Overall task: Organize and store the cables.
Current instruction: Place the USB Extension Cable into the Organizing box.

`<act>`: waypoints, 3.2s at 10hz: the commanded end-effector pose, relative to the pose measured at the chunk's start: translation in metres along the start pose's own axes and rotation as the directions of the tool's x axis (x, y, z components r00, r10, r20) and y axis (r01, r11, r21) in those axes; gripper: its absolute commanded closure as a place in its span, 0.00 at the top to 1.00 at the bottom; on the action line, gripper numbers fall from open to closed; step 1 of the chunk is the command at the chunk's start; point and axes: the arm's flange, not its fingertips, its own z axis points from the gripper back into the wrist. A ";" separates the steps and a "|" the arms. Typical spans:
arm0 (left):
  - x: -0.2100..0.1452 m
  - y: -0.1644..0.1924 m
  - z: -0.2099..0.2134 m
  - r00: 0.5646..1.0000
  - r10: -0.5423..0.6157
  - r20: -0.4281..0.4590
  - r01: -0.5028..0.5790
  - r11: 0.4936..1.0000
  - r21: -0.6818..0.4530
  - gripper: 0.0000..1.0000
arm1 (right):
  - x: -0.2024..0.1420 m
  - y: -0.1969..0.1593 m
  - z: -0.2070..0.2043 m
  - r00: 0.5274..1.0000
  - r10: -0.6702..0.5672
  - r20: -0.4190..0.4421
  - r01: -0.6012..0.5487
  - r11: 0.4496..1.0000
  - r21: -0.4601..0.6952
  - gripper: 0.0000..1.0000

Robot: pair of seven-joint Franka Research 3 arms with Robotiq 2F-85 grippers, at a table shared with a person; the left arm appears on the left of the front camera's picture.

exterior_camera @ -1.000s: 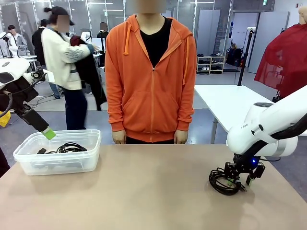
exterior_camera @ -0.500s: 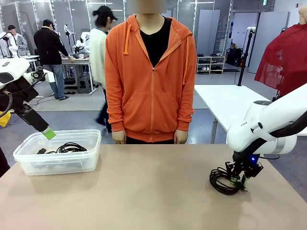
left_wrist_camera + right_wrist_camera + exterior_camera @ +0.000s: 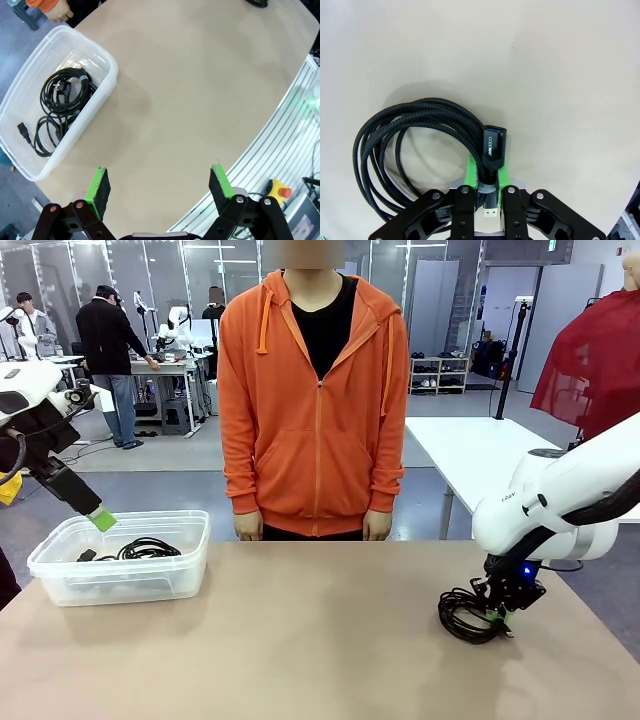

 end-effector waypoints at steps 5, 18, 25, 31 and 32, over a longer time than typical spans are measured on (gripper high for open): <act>0.003 0.000 0.001 1.000 0.001 -0.011 -0.001 1.000 0.009 1.00 | -0.008 0.030 0.086 0.999 0.035 0.017 -0.035 0.999 -0.005 0.05; 0.003 0.000 0.001 1.000 0.001 -0.011 -0.001 1.000 0.009 1.00 | -0.035 0.237 0.101 0.957 0.260 0.129 -0.269 0.961 0.060 0.05; 0.003 0.000 0.001 1.000 0.001 -0.011 -0.001 1.000 0.009 1.00 | -0.040 0.318 0.040 0.982 0.162 0.095 -0.173 0.977 0.127 0.05; 0.003 0.000 0.001 1.000 0.001 -0.011 -0.001 1.000 0.009 1.00 | -0.039 0.320 0.012 0.987 0.122 0.102 -0.136 0.980 0.145 0.23; 0.003 0.000 0.001 1.000 0.001 -0.011 -0.001 1.000 0.009 1.00 | -0.039 0.317 0.013 0.988 0.113 0.105 -0.128 0.980 0.150 0.35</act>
